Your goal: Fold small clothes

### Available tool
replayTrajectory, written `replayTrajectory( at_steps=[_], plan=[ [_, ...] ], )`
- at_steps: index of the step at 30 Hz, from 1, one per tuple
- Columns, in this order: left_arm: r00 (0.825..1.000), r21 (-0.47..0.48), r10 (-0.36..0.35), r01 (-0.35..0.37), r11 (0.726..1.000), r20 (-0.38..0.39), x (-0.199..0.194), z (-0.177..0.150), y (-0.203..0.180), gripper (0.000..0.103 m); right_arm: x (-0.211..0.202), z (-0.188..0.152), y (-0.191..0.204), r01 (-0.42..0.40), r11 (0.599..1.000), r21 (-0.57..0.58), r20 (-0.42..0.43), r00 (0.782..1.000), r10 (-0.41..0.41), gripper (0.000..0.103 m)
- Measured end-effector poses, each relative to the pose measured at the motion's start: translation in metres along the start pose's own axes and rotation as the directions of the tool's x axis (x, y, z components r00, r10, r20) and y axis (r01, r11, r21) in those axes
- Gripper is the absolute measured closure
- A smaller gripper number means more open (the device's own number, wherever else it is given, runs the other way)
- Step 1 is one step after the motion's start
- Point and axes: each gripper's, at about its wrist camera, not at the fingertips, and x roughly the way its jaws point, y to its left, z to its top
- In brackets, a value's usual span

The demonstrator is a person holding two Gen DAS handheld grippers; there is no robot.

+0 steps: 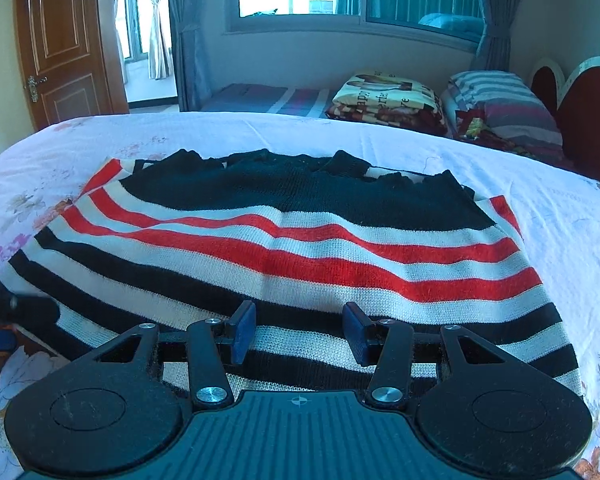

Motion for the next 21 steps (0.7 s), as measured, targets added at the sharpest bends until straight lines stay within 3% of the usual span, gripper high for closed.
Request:
replayTrajectory(
  at_steps=[6, 9, 12, 15, 18, 21],
  plan=[
    [0.994, -0.131, -0.083, 0.092, 0.987, 0.074, 0.021, 0.022, 0.005, 0.012, -0.002, 0.011, 0.001, -0.01, 1.0, 0.01, 0.042, 0.999, 0.009, 0.055],
    [0.989, -0.16, -0.104, 0.12, 0.98, 0.103, 0.031, 0.03, 0.006, 0.025, 0.001, 0.021, 0.001, 0.004, 1.0, 0.015, 0.071, 0.997, -0.005, 0.055],
    [0.988, -0.17, -0.105, 0.123, 0.978, 0.109, 0.039, 0.033, 0.008, 0.054, 0.009, 0.025, 0.001, 0.05, 0.999, 0.011, 0.085, 0.995, -0.051, 0.055],
    [0.987, -0.178, -0.117, 0.135, 0.975, 0.108, 0.042, 0.034, 0.011, 0.063, 0.026, 0.009, 0.007, 0.095, 0.994, -0.048, 0.035, 0.995, -0.093, 0.055],
    [0.987, -0.149, -0.113, 0.13, 0.98, 0.118, 0.04, 0.035, 0.005, 0.072, 0.027, -0.005, 0.018, 0.146, 0.983, -0.111, 0.098, 0.986, -0.135, 0.056],
    [0.982, -0.062, -0.106, 0.117, 0.991, 0.153, 0.03, 0.037, -0.01, 0.077, 0.029, -0.007, 0.017, 0.147, 0.983, -0.107, 0.098, 0.986, -0.137, 0.055]
  ],
)
